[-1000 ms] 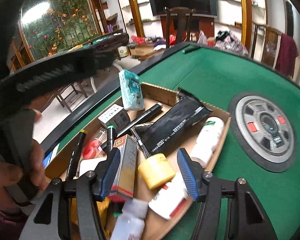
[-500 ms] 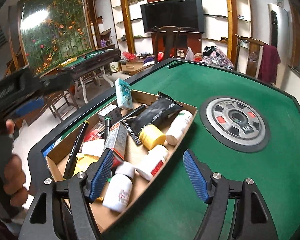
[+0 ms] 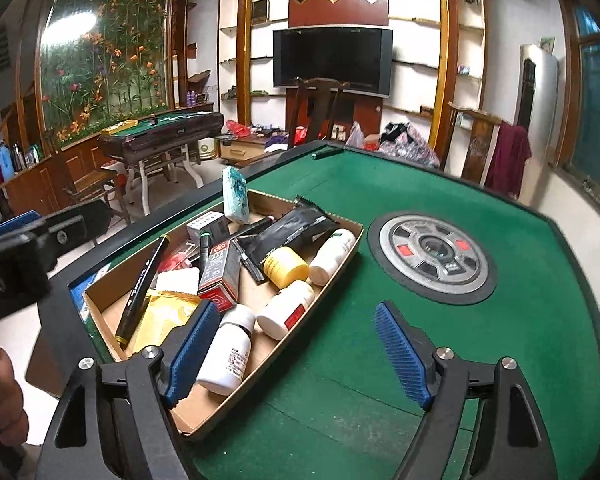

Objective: Organize objects

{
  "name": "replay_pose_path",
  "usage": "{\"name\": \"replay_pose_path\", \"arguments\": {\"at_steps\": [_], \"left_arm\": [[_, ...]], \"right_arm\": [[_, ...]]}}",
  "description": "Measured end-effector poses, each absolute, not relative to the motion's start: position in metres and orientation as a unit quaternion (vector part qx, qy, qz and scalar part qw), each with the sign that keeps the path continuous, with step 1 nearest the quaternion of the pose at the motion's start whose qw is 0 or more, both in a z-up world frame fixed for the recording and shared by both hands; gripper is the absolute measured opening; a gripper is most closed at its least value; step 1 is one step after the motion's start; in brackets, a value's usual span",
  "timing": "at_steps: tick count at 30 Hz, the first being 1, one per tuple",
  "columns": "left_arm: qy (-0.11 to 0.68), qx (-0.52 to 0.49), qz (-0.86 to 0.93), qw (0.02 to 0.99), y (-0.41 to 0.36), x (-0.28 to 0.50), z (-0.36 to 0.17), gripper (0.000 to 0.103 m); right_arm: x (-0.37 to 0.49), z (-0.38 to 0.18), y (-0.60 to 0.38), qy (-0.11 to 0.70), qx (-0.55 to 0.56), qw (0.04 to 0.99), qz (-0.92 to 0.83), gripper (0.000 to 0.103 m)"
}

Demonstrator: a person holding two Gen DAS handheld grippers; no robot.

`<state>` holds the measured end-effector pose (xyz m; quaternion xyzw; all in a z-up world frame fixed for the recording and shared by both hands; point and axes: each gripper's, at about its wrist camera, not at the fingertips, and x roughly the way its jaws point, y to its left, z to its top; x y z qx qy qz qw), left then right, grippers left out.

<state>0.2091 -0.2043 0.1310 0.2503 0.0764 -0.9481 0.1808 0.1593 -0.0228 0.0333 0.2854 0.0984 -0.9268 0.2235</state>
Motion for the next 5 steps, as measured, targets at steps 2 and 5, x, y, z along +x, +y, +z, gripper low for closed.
{"name": "replay_pose_path", "arguments": {"at_steps": [2,5], "left_arm": [[0.066,0.247,-0.946,0.199,-0.2020,0.2111,0.1316,0.103],[0.063,0.247,-0.944,0.210,-0.2043,0.2120,0.1318,0.103]], "right_arm": [[0.1636,0.0350,-0.0256,0.107,0.278,0.219,-0.929,0.090],[0.1679,0.0361,-0.0300,0.116,0.273,0.218,-0.930,0.094]]}}
